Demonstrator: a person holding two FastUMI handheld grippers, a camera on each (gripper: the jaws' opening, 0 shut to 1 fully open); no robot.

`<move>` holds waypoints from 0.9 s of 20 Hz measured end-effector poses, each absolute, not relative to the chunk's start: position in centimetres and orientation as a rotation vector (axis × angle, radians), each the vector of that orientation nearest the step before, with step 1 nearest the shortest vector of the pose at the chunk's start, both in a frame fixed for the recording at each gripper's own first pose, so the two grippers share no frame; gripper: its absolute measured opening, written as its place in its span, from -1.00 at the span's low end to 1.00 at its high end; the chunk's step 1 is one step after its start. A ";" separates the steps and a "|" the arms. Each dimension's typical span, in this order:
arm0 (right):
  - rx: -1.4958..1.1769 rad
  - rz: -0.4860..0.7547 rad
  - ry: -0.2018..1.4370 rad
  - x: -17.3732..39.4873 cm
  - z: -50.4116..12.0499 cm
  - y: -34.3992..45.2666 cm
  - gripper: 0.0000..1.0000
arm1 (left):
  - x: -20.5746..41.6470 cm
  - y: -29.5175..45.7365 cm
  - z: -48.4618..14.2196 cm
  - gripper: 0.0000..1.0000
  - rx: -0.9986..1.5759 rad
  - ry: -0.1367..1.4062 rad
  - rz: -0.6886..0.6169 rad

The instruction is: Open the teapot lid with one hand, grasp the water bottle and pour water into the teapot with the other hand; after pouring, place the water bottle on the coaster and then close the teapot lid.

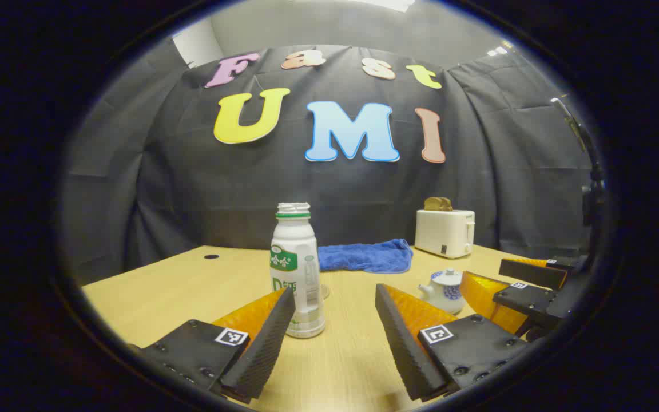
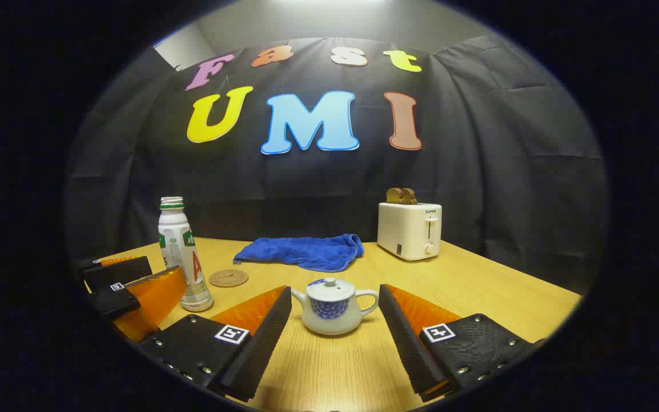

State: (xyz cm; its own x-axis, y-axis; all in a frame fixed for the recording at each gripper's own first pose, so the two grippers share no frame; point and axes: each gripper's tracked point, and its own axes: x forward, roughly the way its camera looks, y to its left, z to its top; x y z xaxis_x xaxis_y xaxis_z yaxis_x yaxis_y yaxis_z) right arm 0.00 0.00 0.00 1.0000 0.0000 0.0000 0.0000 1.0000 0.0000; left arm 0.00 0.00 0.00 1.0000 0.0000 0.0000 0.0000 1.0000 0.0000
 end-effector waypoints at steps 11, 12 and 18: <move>-0.061 0.067 0.024 3.8 3.7 0.2 0.69 | 0.9 0.3 1.5 0.87 -0.013 0.029 0.013; -0.066 0.076 0.038 4.0 3.5 0.4 0.58 | 0.9 0.2 1.5 0.87 -0.012 0.030 0.011; -0.055 0.108 0.145 6.5 0.2 0.9 0.09 | 0.9 -0.2 2.0 0.87 0.000 0.022 -0.001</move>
